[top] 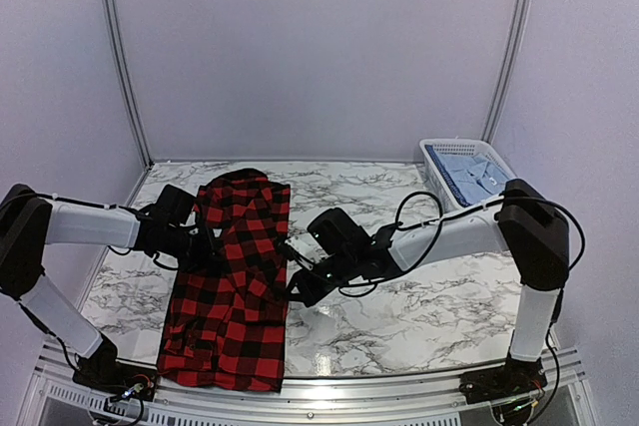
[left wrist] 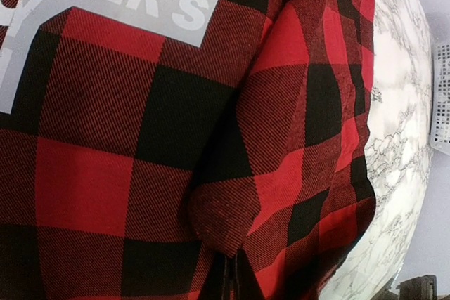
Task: Fold and stack the long sleeve shirts
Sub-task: Smooth out the rectangle-folded shirt at the center of the board.
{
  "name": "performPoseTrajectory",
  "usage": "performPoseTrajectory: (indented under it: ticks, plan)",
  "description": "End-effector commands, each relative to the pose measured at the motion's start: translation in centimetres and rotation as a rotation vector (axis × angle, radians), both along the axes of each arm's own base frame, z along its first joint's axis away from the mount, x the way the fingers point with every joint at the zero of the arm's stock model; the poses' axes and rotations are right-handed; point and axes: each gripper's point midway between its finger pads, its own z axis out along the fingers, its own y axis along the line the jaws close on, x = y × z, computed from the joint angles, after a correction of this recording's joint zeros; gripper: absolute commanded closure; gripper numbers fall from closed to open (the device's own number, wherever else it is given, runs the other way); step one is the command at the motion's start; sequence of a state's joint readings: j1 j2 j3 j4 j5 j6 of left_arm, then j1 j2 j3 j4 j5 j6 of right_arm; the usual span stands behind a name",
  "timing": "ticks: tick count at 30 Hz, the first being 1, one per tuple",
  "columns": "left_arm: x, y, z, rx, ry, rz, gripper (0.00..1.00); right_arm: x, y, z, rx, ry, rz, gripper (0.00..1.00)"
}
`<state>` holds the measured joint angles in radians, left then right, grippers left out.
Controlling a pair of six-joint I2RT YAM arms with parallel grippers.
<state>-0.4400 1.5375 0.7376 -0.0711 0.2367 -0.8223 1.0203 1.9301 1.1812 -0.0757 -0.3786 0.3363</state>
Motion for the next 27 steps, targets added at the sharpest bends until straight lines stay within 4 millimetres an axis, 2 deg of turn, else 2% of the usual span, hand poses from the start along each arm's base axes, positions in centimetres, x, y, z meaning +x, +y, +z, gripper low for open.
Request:
performPoseTrajectory:
  ticks: [1,8,13,18,23,27]
  plan:
    - [1.2,0.1,0.9,0.010,-0.041,0.014,1.00,-0.7,0.0,1.1,0.008,-0.003,-0.014,1.00]
    - [2.1,0.8,2.0,0.017,-0.056,0.032,1.00,-0.7,-1.1,2.2,-0.028,0.018,-0.067,1.00]
    - [3.3,1.4,3.0,0.018,-0.066,0.039,1.00,-2.3,-1.5,3.3,-0.031,0.100,-0.106,1.00]
    - [4.2,1.8,3.1,0.026,-0.049,0.033,1.00,-4.9,-0.3,4.3,-0.032,0.174,-0.097,1.00]
    - [4.9,1.3,3.1,0.014,-0.040,0.007,1.00,-6.9,0.6,5.3,0.025,0.308,-0.115,1.00]
    - [4.5,1.3,2.5,0.014,-0.025,-0.007,1.00,-9.6,2.7,6.7,0.095,0.420,-0.093,1.00]
